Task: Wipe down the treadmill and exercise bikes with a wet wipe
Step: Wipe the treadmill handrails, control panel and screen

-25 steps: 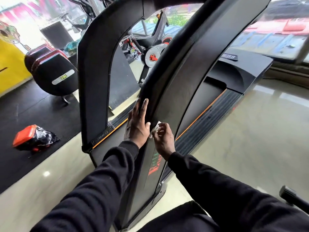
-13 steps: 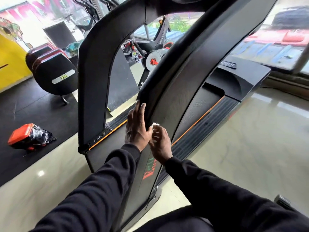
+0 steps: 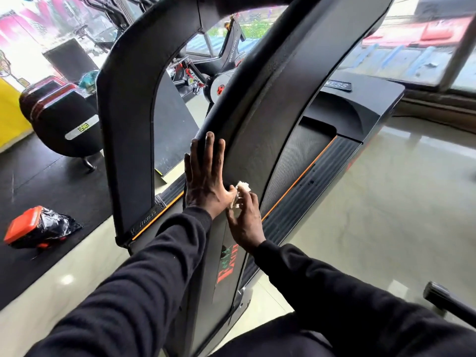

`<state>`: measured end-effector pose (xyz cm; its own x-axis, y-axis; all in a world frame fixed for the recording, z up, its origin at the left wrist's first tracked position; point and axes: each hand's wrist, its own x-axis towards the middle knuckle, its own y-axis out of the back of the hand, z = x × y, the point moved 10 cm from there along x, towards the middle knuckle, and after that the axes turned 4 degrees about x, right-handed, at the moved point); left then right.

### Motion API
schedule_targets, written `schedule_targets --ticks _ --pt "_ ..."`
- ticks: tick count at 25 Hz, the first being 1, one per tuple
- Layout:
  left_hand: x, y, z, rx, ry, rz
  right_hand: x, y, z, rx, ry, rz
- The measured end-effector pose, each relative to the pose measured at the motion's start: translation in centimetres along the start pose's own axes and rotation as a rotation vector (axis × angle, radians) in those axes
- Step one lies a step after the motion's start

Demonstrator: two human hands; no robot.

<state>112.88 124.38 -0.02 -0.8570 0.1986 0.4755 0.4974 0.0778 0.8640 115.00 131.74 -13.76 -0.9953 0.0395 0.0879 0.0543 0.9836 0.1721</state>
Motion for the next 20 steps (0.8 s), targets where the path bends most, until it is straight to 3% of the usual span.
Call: schedule_targets --ticks 4,7,11,14,18,20 --pt "0.1 -0.3 0.1 0.035 -0.008 0.024 0.0 0.1 2.5 0.014 -0.174 -0.092" --pt "0.3 0.1 0.1 0.031 0.014 0.053 0.3 0.1 2.3 0.021 -0.08 -0.11" --pt "0.2 0.4 0.2 0.034 0.012 0.104 1.0 0.7 4.0 0.045 -0.202 -0.127" --pt "0.3 0.7 0.3 0.029 0.006 0.137 1.2 1.2 2.9 0.033 -0.103 -0.092" --pt "0.3 0.8 0.3 0.042 0.002 0.163 2.0 1.4 4.4 0.032 -0.202 -0.12" --pt "0.3 0.8 0.3 0.047 0.001 0.168 2.4 1.8 4.2 0.021 -0.164 -0.119"
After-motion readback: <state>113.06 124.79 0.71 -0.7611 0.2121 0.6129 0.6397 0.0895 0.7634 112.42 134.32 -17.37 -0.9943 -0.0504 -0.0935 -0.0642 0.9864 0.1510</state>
